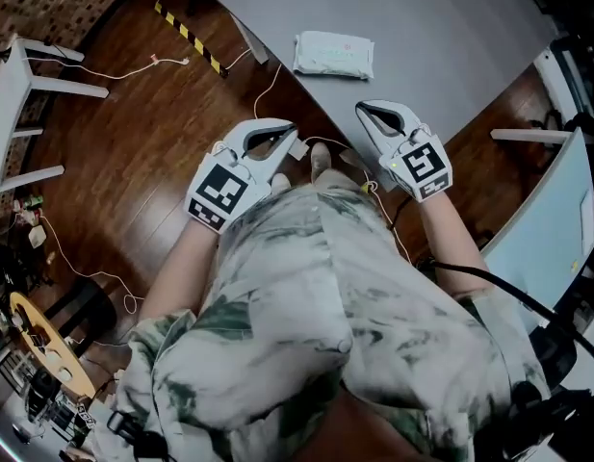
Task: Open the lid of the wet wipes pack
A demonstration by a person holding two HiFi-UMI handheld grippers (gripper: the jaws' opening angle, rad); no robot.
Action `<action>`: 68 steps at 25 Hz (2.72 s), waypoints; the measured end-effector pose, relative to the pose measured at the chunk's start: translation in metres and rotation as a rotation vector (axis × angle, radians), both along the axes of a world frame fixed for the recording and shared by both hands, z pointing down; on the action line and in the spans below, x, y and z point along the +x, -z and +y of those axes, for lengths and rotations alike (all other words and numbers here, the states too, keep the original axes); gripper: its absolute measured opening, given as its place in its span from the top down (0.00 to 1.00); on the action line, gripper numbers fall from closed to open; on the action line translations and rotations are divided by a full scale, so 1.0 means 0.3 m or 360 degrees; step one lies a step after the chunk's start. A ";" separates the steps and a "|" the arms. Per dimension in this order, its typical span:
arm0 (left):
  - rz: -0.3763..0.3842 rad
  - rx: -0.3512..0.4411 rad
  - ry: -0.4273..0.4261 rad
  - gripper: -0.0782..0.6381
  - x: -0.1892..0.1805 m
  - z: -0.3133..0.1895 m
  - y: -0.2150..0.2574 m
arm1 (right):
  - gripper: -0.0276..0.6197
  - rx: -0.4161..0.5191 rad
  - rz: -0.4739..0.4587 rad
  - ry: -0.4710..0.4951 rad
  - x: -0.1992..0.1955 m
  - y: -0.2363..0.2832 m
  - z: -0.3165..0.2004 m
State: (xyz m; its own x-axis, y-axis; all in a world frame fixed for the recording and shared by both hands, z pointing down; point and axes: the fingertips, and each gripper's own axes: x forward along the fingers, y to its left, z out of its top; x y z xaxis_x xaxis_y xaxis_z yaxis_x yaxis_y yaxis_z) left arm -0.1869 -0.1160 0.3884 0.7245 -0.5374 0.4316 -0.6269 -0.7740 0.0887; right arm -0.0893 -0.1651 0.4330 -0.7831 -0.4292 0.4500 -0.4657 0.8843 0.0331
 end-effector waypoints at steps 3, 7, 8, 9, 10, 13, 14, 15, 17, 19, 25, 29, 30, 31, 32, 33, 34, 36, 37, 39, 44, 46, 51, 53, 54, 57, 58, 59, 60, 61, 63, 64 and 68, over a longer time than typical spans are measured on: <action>-0.0071 -0.0023 -0.0022 0.89 0.050 -0.096 -0.040 | 0.95 -0.0026 0.0028 -0.0006 0.023 -0.083 -0.113; -0.0181 -0.0043 -0.0042 0.89 0.097 -0.227 -0.109 | 0.95 -0.0036 0.0113 0.0036 0.031 -0.205 -0.232; -0.0207 -0.0055 -0.0037 0.89 0.105 -0.256 -0.129 | 0.95 -0.0037 0.0128 0.0048 0.027 -0.230 -0.258; -0.0231 -0.0066 -0.0034 0.89 0.113 -0.281 -0.149 | 0.95 -0.0037 0.0142 0.0059 0.025 -0.254 -0.282; -0.0253 -0.0077 -0.0033 0.89 0.123 -0.304 -0.168 | 0.95 -0.0036 0.0156 0.0071 0.023 -0.276 -0.304; -0.0321 -0.0113 -0.0025 0.89 0.139 -0.359 -0.221 | 0.95 -0.0020 0.0197 0.0133 0.004 -0.337 -0.352; -0.0343 -0.0124 -0.0022 0.89 0.145 -0.376 -0.239 | 0.95 -0.0017 0.0213 0.0155 0.001 -0.354 -0.362; -0.0365 -0.0133 -0.0019 0.89 0.151 -0.392 -0.258 | 0.95 -0.0016 0.0231 0.0175 0.002 -0.372 -0.367; -0.0417 -0.0149 -0.0007 0.89 0.150 -0.426 -0.298 | 0.95 -0.0019 0.0274 0.0204 0.008 -0.410 -0.368; -0.0477 -0.0166 0.0003 0.89 0.141 -0.464 -0.345 | 0.95 -0.0014 0.0306 0.0220 0.014 -0.448 -0.366; -0.0694 -0.0142 -0.0143 0.89 0.183 -0.498 -0.460 | 0.95 0.0079 0.0351 0.0238 0.015 -0.472 -0.329; -0.0809 -0.0093 -0.0261 0.89 0.218 -0.542 -0.514 | 0.96 0.0111 0.0374 0.0217 -0.001 -0.486 -0.337; -0.0841 -0.0081 -0.0285 0.89 0.223 -0.553 -0.529 | 0.96 0.0109 0.0379 0.0215 -0.004 -0.492 -0.342; -0.0876 -0.0068 -0.0307 0.88 0.226 -0.560 -0.543 | 0.96 0.0105 0.0384 0.0214 -0.007 -0.499 -0.345; -0.0910 -0.0056 -0.0327 0.88 0.226 -0.563 -0.554 | 0.96 0.0100 0.0388 0.0211 -0.011 -0.503 -0.345; -0.0938 -0.0050 -0.0345 0.87 0.226 -0.564 -0.562 | 0.96 0.0095 0.0388 0.0209 -0.014 -0.504 -0.344; -0.0956 -0.0051 -0.0361 0.77 0.227 -0.563 -0.567 | 0.96 0.0092 0.0386 0.0207 -0.015 -0.503 -0.343; -0.0980 -0.0059 -0.0397 0.76 0.234 -0.556 -0.575 | 0.96 0.0094 0.0377 0.0203 -0.014 -0.498 -0.340; -0.1003 -0.0056 -0.0414 0.76 0.236 -0.555 -0.579 | 0.96 0.0095 0.0370 0.0201 -0.014 -0.496 -0.340; -0.1081 -0.0028 -0.0438 0.76 0.233 -0.562 -0.589 | 0.96 0.0095 0.0356 0.0197 -0.015 -0.495 -0.340; -0.1201 -0.0011 -0.0480 0.77 0.237 -0.571 -0.616 | 0.96 0.0088 0.0330 0.0188 -0.014 -0.498 -0.342; -0.1198 -0.0043 -0.0482 0.77 0.239 -0.566 -0.620 | 0.96 0.0085 0.0327 0.0183 -0.013 -0.500 -0.337; -0.1129 -0.0172 -0.0475 0.80 0.233 -0.575 -0.624 | 0.96 0.0079 0.0313 0.0179 -0.017 -0.502 -0.339; -0.1137 -0.0190 -0.0504 0.81 0.233 -0.575 -0.621 | 0.96 0.0076 0.0308 0.0179 -0.019 -0.500 -0.340; -0.1137 -0.0196 -0.0516 0.82 0.233 -0.575 -0.619 | 0.96 0.0077 0.0307 0.0179 -0.020 -0.499 -0.340; -0.1116 -0.0224 -0.0539 0.84 0.230 -0.569 -0.608 | 0.96 0.0074 0.0307 0.0175 -0.023 -0.494 -0.338; -0.1110 -0.0231 -0.0545 0.85 0.230 -0.569 -0.605 | 0.96 0.0071 0.0306 0.0174 -0.024 -0.492 -0.339; -0.1104 -0.0235 -0.0551 0.85 0.231 -0.570 -0.602 | 0.96 0.0069 0.0304 0.0173 -0.023 -0.490 -0.340; -0.1097 -0.0238 -0.0556 0.85 0.232 -0.572 -0.598 | 0.96 0.0066 0.0301 0.0173 -0.023 -0.489 -0.341; -0.1090 -0.0239 -0.0557 0.86 0.232 -0.574 -0.591 | 0.96 0.0062 0.0297 0.0173 -0.023 -0.489 -0.340; -0.1066 -0.0244 -0.0547 0.86 0.228 -0.584 -0.572 | 0.96 0.0056 0.0290 0.0176 -0.025 -0.488 -0.341; -0.1051 -0.0249 -0.0540 0.86 0.227 -0.592 -0.560 | 0.96 0.0055 0.0288 0.0176 -0.025 -0.486 -0.342; -0.0990 -0.0239 -0.0504 0.86 0.222 -0.635 -0.509 | 0.96 0.0043 0.0273 0.0172 -0.026 -0.479 -0.343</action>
